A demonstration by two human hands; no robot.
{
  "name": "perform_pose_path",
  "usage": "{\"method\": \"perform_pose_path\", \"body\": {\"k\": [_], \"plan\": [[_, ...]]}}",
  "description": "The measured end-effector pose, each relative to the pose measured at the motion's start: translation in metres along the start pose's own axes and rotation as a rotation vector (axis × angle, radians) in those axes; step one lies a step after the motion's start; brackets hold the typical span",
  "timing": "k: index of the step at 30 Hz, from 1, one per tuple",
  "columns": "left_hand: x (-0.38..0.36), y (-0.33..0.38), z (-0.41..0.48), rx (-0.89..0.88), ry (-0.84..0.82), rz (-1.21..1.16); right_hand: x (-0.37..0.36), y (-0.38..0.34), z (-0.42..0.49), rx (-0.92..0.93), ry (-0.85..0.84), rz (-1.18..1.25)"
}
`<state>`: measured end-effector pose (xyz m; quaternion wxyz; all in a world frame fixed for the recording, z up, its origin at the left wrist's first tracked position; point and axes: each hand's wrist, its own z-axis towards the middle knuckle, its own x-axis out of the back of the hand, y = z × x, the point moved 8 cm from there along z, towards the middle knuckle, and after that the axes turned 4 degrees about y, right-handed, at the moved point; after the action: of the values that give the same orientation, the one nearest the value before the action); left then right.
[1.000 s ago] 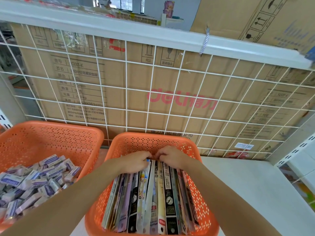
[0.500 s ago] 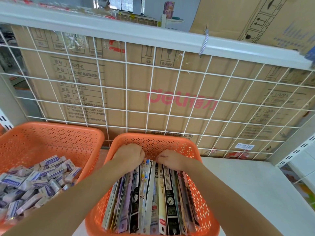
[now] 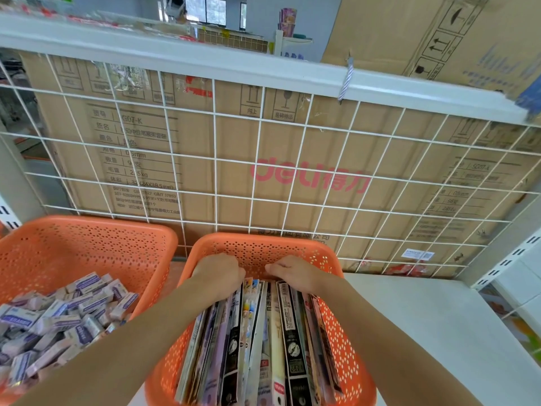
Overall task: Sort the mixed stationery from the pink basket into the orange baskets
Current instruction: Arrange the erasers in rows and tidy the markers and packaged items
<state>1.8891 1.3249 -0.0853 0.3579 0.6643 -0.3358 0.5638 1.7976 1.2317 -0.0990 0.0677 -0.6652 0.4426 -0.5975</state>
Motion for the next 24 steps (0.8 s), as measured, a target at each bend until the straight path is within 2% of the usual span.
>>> {"method": "perform_pose_path", "body": {"k": [5, 11, 15, 19, 24], "plan": [[-0.012, -0.002, 0.004, -0.018, -0.040, -0.266, 0.008, 0.000, 0.001, 0.006, 0.049, -0.080], [-0.013, -0.003, 0.006, -0.008, -0.071, -0.277, 0.018, 0.004, -0.001, -0.069, 0.084, 0.019], [-0.010, 0.013, 0.009, -0.103, -0.143, -0.400, 0.026, 0.001, -0.004, -0.088, -0.022, -0.131], [-0.009, 0.045, 0.010, -0.241, -0.218, -0.459, 0.028, 0.002, -0.002, -0.097, -0.007, -0.297], [-0.020, 0.044, 0.013, -0.209, -0.269, -0.560, 0.025, 0.009, -0.005, -0.163, -0.089, -0.292]]}}
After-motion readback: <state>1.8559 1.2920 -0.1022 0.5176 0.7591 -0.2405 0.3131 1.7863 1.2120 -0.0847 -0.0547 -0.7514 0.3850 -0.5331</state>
